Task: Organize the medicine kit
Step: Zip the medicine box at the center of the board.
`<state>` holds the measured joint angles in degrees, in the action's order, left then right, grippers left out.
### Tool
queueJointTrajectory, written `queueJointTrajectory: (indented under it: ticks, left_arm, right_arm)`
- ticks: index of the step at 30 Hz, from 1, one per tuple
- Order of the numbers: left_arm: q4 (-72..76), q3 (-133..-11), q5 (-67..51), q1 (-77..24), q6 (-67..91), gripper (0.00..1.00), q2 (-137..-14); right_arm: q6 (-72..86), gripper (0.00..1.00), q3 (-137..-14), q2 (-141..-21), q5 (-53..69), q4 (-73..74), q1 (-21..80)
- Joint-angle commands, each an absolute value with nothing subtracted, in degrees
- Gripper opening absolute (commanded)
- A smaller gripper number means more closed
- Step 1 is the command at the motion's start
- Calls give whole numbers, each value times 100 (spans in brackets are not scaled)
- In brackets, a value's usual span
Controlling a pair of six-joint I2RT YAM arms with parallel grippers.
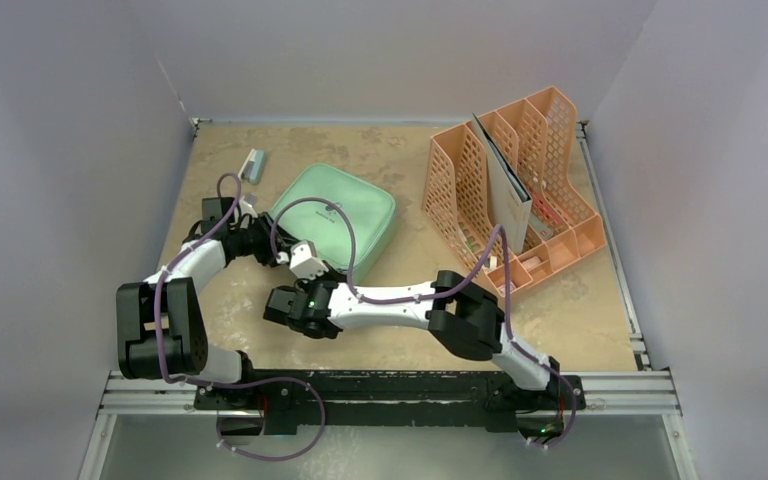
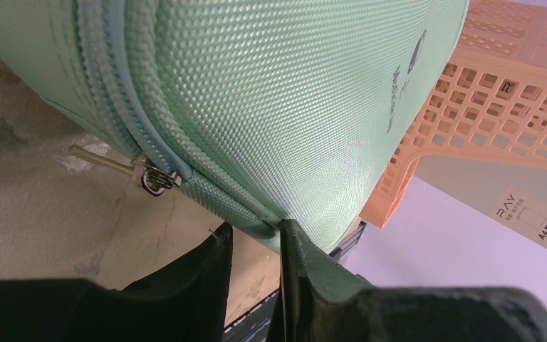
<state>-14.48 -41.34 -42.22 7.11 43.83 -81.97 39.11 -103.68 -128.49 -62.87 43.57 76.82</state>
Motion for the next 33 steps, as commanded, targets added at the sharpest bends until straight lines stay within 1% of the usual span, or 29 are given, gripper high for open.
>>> queueJointTrajectory:
  ticks: [1,3,9,14,18,27,33]
  left_arm:
    - [-1465,-4270,-4193,781,4201,28,-8254]
    - [-1484,-4279,-4170,787,4193,28,-8269]
    - [-1583,-4354,-4103,808,4145,28,-8305]
    - [-1659,-4416,-4046,863,4114,28,-8367]
    - [-1722,-4474,-3952,914,4094,27,-8432]
    - [-1985,-4568,-3667,957,3940,26,-8567]
    - [-2055,-4584,-3545,958,3907,26,-8603]
  right_arm:
    - [3406,4,-9958,-12353,-6107,3521,7608]
    - [3205,0,-9749,-12219,-5966,3210,7575]
    - [2773,0,-9275,-11889,-5756,2542,7537]
    - [2121,0,-8770,-11579,-5307,1734,7481]
    - [1956,0,-8449,-11348,-4833,1418,7394]
    - [1795,0,-6856,-10361,-3768,32,7127]
    - [1552,0,-6284,-10078,-3041,-624,6946]
